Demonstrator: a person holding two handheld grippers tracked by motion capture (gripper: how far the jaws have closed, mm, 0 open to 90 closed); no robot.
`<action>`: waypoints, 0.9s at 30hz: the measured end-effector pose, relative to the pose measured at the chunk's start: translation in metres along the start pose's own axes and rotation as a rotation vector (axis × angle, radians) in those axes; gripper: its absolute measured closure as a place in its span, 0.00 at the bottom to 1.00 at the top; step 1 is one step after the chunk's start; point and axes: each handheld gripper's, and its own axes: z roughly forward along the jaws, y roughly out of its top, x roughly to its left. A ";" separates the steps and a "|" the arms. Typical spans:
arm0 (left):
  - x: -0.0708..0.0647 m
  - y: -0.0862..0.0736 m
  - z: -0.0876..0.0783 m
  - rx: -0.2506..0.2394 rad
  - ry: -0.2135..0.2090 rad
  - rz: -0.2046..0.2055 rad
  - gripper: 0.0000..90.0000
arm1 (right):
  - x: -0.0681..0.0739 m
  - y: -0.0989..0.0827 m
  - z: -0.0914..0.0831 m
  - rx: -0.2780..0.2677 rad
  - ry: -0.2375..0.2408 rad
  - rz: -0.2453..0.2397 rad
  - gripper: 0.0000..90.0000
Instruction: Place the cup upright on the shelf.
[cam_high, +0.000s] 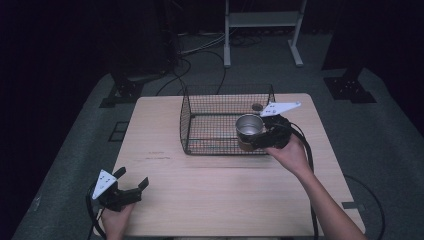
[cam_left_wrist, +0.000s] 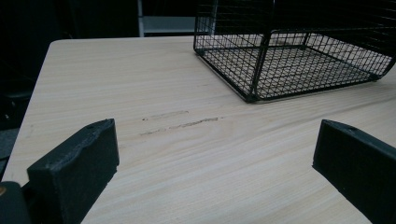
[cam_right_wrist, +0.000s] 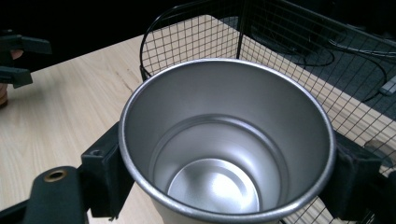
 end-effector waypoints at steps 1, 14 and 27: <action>0.000 0.000 0.000 -0.003 0.000 0.000 0.00 | 0.000 0.000 0.000 0.000 0.000 0.000 0.19; 0.001 0.000 0.000 0.003 0.002 -0.003 0.00 | -0.018 0.037 0.015 0.003 -0.021 0.017 0.19; 0.001 0.000 0.000 0.007 0.009 -0.003 0.00 | -0.031 0.069 0.033 0.029 -0.031 0.009 0.19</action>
